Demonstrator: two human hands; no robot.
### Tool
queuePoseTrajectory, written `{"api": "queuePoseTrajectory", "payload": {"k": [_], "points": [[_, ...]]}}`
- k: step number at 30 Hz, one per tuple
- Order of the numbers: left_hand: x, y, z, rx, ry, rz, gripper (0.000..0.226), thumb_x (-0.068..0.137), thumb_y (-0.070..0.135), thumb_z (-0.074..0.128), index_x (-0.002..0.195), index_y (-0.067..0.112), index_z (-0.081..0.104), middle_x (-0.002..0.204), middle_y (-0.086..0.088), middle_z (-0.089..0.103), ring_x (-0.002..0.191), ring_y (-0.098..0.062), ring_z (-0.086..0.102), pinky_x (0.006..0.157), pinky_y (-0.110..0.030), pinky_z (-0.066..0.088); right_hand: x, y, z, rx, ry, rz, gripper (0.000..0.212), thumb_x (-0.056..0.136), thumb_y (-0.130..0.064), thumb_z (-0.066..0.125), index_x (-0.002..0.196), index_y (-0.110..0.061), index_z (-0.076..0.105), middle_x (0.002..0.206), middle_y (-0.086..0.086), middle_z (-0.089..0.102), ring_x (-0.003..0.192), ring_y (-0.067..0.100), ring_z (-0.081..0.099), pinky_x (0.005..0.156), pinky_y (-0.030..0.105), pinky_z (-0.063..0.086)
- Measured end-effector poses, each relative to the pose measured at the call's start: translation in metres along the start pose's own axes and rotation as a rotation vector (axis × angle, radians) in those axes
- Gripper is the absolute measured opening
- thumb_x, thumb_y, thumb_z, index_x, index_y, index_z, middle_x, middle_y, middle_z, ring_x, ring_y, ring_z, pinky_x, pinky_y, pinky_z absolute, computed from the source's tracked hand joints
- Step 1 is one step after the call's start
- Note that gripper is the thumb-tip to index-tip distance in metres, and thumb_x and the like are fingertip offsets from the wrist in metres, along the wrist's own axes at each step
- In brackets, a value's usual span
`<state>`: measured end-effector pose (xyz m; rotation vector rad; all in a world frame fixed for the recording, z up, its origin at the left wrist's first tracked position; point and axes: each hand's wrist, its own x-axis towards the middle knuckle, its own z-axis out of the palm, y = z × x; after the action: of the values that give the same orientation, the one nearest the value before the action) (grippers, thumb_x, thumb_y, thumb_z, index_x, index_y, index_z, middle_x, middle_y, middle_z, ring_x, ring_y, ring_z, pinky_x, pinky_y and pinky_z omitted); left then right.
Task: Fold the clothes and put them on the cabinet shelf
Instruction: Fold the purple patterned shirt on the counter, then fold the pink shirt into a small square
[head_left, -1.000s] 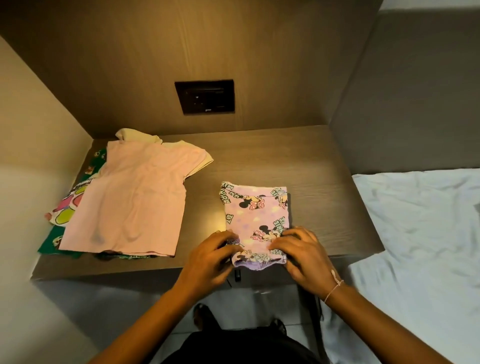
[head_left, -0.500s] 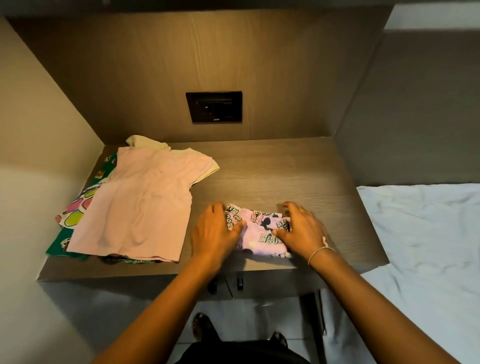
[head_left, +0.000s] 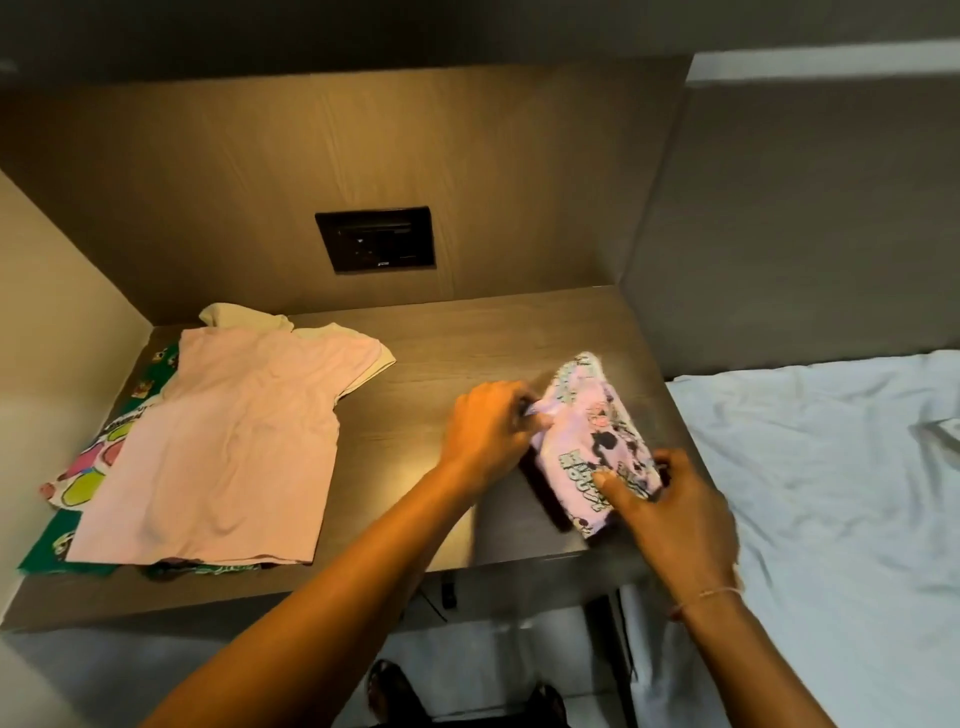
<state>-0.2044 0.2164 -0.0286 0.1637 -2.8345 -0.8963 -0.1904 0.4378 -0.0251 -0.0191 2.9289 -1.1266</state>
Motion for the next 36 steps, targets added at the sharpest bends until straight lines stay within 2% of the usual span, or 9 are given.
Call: {"api": "queuePoseTrajectory", "payload": {"k": [4,7,11,14,18,22,26,29,36], "points": [[0.022,0.033,0.041,0.182,-0.147,0.041,0.045,0.088,0.048,0.062,0.128,0.028,0.057,0.122,0.002,0.067,0.114,-0.023,0.055,0.091,-0.039,0.044,0.005,0.028,-0.012,-0.072,-0.101,0.071,0.046,0.075,-0.057,0.071,0.104,-0.026,0.053,0.107,0.008,0.072,0.094,0.032,0.067,0.073,0.036,0.051],[-0.01,0.026,0.063,0.272,-0.222,0.107,0.068,0.092,0.058,0.044,0.147,0.019,0.032,0.154,-0.005,0.036,0.143,-0.028,0.027,0.115,-0.051,0.023,0.016,0.046,-0.017,-0.136,-0.081,-0.134,0.05,0.087,-0.046,0.061,0.127,-0.017,0.054,0.125,0.012,0.064,0.11,0.035,0.06,0.086,0.043,0.05],[-0.045,0.012,0.083,0.305,-0.317,0.137,0.073,0.097,0.06,0.02,0.154,0.018,0.009,0.164,-0.004,0.003,0.15,-0.023,-0.008,0.12,-0.05,-0.005,0.032,0.062,0.005,-0.438,-0.364,-0.354,0.064,0.1,-0.045,0.034,0.154,-0.021,0.01,0.163,0.002,0.009,0.149,0.025,0.012,0.12,0.043,0.017],[-0.04,0.019,0.084,0.333,-0.321,0.109,0.071,0.098,0.06,0.017,0.155,0.019,0.004,0.164,-0.002,-0.002,0.149,-0.022,-0.015,0.118,-0.052,-0.012,0.042,0.071,0.016,-0.634,-0.424,-0.332,0.065,0.1,-0.048,0.02,0.15,-0.026,-0.015,0.161,-0.004,-0.017,0.15,0.024,-0.008,0.122,0.047,0.0],[-0.049,0.015,0.061,0.301,-0.239,0.101,0.072,0.096,0.061,0.022,0.154,0.022,0.005,0.164,0.0,-0.002,0.148,-0.021,-0.017,0.117,-0.054,-0.013,0.047,0.057,0.008,-0.666,-0.352,-0.357,0.066,0.098,-0.05,0.028,0.153,-0.028,-0.003,0.163,0.0,-0.007,0.15,0.029,-0.008,0.119,0.049,-0.002],[-0.103,-0.043,0.003,0.332,-0.033,-0.082,0.068,0.093,0.055,0.03,0.153,0.028,0.014,0.163,0.004,0.002,0.149,-0.02,-0.01,0.12,-0.05,-0.003,0.022,-0.006,0.031,-0.288,-0.228,-0.509,0.057,0.096,-0.039,0.045,0.148,-0.021,0.032,0.155,0.004,0.033,0.146,0.028,0.023,0.118,0.046,0.016],[-0.163,-0.11,-0.067,0.355,0.128,-0.257,0.054,0.086,0.041,0.053,0.137,0.024,0.052,0.148,-0.002,0.047,0.141,-0.03,0.035,0.108,-0.052,0.034,0.0,-0.088,0.092,-0.172,-0.469,-0.7,0.047,0.095,-0.033,0.055,0.14,-0.022,0.048,0.146,0.0,0.048,0.141,0.021,0.034,0.116,0.034,0.02],[-0.194,-0.157,-0.105,0.353,0.227,-0.328,0.038,0.084,0.035,0.059,0.119,0.023,0.067,0.131,-0.003,0.063,0.127,-0.031,0.052,0.098,-0.053,0.042,-0.021,-0.139,0.147,-0.174,-0.539,-0.933,0.04,0.093,-0.042,0.051,0.129,-0.026,0.057,0.129,-0.003,0.06,0.124,0.018,0.05,0.105,0.035,0.037],[-0.206,-0.173,-0.111,0.346,0.077,-0.084,0.049,0.077,0.067,0.059,0.108,0.032,0.07,0.114,0.009,0.069,0.108,-0.015,0.058,0.083,-0.035,0.049,0.008,-0.194,0.232,-0.308,-0.464,-1.005,0.032,0.089,-0.027,0.054,0.118,-0.027,0.064,0.116,0.0,0.068,0.106,0.028,0.06,0.087,0.039,0.05]]}}
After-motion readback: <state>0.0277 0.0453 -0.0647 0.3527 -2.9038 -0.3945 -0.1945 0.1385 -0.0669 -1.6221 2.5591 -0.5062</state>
